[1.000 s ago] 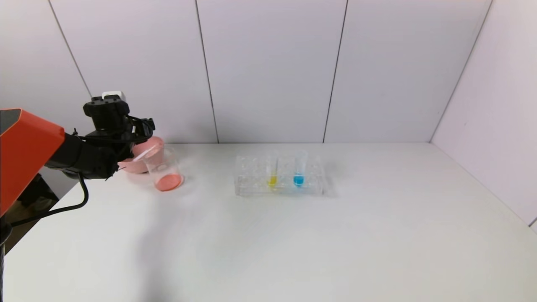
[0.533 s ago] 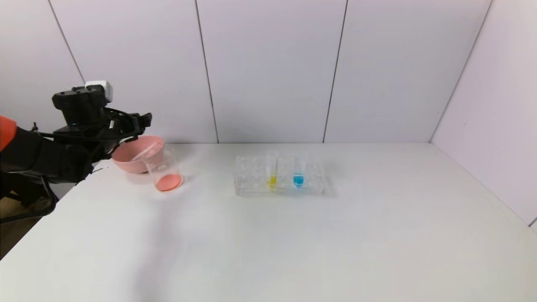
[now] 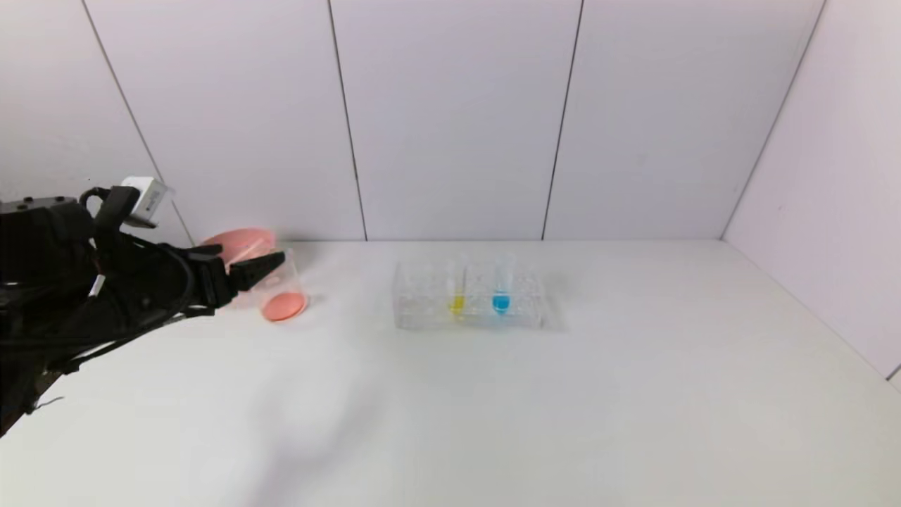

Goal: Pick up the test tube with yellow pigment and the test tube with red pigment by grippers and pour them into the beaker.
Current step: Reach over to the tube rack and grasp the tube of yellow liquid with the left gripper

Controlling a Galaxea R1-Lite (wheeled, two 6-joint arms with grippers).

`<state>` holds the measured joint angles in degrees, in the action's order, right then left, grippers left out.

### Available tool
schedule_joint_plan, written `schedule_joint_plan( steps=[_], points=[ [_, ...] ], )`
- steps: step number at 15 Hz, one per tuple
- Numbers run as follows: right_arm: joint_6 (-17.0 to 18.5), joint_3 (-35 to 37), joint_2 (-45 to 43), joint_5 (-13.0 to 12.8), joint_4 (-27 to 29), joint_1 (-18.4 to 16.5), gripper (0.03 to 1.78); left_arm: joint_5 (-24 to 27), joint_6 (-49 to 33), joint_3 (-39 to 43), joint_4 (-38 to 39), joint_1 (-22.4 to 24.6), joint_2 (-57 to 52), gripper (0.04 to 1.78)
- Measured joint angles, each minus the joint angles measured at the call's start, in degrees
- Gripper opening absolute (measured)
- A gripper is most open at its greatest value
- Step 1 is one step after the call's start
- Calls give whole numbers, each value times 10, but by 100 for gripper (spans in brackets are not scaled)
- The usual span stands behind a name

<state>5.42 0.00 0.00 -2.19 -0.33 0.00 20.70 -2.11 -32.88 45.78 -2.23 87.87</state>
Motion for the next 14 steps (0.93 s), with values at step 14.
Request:
schedule_joint_plan(
  steps=[14],
  points=[
    [0,0,0,0,0,0,171,-405,-84,-58,31,-407,107,176]
  ],
)
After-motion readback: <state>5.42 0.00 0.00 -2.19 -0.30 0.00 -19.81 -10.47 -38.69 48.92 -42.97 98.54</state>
